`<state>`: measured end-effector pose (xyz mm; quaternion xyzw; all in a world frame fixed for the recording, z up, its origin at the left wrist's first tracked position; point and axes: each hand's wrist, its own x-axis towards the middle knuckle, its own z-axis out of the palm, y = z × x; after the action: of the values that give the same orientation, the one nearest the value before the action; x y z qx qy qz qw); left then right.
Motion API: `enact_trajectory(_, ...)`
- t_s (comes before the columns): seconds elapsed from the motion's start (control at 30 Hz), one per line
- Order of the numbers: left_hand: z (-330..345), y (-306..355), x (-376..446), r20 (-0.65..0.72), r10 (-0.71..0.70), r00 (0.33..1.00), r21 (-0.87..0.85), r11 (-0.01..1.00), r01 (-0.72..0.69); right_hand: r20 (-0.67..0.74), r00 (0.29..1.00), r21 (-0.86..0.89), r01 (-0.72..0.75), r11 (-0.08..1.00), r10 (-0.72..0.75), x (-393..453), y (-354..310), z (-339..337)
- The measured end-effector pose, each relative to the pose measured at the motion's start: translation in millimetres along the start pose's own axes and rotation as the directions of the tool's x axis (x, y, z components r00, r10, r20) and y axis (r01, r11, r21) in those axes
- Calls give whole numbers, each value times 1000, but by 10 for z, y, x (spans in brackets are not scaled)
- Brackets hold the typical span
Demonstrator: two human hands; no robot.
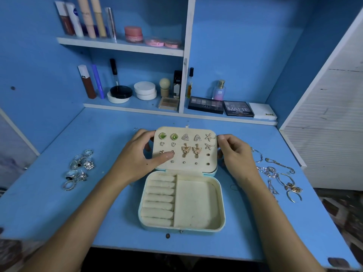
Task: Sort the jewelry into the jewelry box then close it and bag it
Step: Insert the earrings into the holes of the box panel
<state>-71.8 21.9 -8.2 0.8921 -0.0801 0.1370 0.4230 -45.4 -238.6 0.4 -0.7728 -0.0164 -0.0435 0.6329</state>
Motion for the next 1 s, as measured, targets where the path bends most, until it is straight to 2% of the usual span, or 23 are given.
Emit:
enact_trajectory(0.37, 7, -73, 32, 20, -57, 998, 77, 996, 55, 24, 998, -94, -50, 994, 52, 70, 119, -19)
enact_trajectory(0.47, -23, -91, 78, -32, -50, 998, 102, 993, 53, 23, 999, -113, -39, 993, 41, 83, 128, -18)
enact_trajectory(0.73, -249, -330, 397, -217, -53, 975, 310, 943, 120, 40, 999, -208, 40, 977, -32, 133, 134, -44)
enact_trajectory(1.0, -377, -602, 731, -188, -173, 967, 387, 892, 235, 42, 997, -282, 77, 956, -67, 133, 135, -74)
